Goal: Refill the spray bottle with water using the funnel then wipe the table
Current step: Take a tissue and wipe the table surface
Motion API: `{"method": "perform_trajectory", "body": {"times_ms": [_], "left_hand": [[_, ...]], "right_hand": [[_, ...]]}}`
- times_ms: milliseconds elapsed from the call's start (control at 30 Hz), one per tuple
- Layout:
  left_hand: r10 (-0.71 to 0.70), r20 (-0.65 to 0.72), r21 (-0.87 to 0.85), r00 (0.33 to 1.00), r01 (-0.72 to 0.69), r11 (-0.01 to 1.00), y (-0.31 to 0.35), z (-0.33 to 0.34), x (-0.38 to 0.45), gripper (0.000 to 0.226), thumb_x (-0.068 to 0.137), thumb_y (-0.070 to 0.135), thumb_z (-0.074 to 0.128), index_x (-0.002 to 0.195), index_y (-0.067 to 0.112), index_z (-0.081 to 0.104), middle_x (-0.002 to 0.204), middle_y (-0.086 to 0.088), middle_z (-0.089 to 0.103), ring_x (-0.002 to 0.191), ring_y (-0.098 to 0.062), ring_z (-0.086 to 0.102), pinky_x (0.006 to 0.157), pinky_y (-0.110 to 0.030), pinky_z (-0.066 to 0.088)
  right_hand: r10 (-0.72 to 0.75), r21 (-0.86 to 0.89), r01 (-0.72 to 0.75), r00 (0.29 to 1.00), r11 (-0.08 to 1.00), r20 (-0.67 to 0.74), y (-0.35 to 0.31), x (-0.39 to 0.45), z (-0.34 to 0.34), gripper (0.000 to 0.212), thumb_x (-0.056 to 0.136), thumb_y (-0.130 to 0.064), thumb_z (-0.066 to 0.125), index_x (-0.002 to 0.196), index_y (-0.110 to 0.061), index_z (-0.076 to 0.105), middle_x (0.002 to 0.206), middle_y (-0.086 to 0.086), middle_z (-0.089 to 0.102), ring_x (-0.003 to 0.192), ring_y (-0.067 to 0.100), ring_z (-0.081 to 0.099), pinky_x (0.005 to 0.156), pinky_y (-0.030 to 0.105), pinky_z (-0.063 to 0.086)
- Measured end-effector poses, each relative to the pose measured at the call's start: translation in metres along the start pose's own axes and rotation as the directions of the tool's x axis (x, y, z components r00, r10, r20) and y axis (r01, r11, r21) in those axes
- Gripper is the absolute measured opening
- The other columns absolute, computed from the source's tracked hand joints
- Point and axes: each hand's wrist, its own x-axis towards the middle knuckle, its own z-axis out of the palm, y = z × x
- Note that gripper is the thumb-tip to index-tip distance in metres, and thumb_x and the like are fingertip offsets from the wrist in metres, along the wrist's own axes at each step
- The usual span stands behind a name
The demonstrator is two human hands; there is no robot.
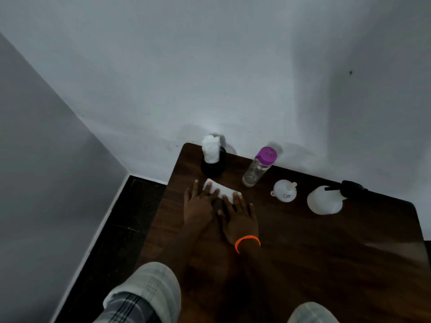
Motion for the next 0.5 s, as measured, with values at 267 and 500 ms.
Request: {"method": "perform_trajectory", "body": {"times_ms": [267, 500], "left_hand": [[0.061, 0.023, -0.006, 0.998, -0.060, 0.998, 0.038, 0.002, 0.019, 0.058, 0.098, 0.048, 0.041, 0.153, 0.042, 0.026, 0.167, 0.006, 0.009, 0.153, -0.031, -0.008, 0.121, -0.054, 0.008], [0.126, 0.029, 0.001, 0.992, -0.126, 0.992, 0.060, 0.016, -0.003, 0.057, 0.096, 0.049, 0.036, 0.152, 0.041, 0.030, 0.166, 0.006, 0.013, 0.153, -0.029, -0.006, 0.120, -0.053, 0.011]], "right_hand": [[0.078, -0.002, -0.078, 0.994, 0.997, 0.078, 0.032, 0.001, -0.017, 0.061, 0.102, -0.060, 0.018, 0.158, -0.040, 0.007, 0.169, 0.001, 0.004, 0.155, 0.017, -0.007, 0.125, 0.049, 0.000], [0.135, 0.015, -0.137, 0.986, 0.990, 0.093, 0.050, -0.035, -0.020, 0.061, 0.102, -0.060, 0.019, 0.159, -0.040, 0.007, 0.169, 0.002, 0.002, 0.155, 0.017, -0.007, 0.125, 0.047, -0.001]]}}
